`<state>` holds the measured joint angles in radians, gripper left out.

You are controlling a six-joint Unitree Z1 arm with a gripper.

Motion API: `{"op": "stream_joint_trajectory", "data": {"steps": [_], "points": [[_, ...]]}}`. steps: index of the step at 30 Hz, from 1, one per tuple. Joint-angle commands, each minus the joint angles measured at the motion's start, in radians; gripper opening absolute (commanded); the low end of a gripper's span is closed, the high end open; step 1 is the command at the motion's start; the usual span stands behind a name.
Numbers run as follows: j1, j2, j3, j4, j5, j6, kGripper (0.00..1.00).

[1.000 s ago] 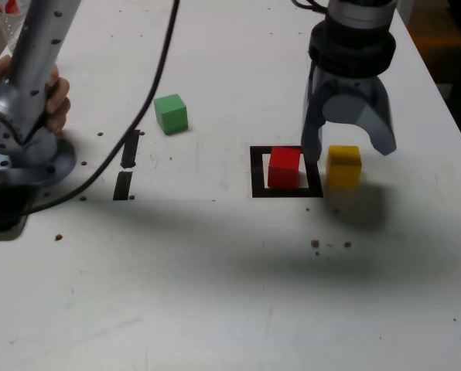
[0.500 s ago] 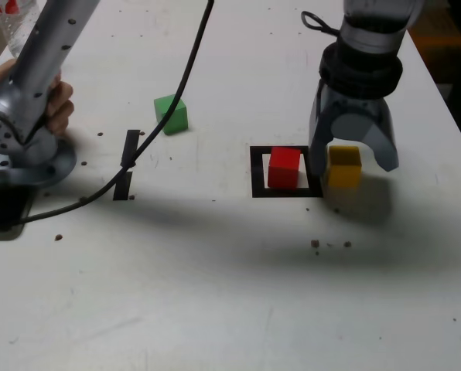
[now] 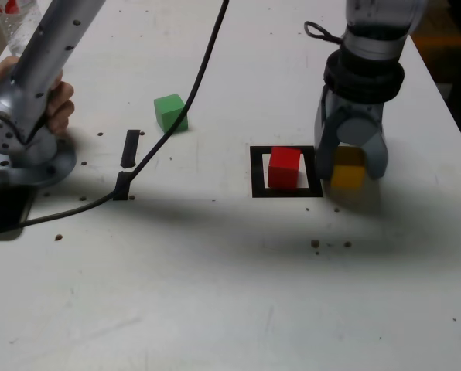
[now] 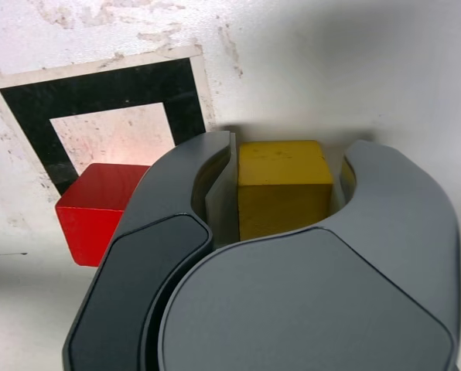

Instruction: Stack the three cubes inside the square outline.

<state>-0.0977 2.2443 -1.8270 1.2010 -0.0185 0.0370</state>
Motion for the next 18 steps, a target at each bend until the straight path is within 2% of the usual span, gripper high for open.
{"op": "stream_joint_trajectory", "data": {"steps": [1, 5, 12, 18], "points": [[0.001, -0.002, 0.001, -0.006, -0.002, 0.002, 0.23], [0.001, -0.012, 0.002, -0.013, 0.0, 0.009, 0.16], [-0.015, -0.065, 0.005, -0.004, 0.018, 0.009, 0.15], [-0.037, -0.188, 0.055, 0.033, 0.041, -0.007, 0.15]]}}
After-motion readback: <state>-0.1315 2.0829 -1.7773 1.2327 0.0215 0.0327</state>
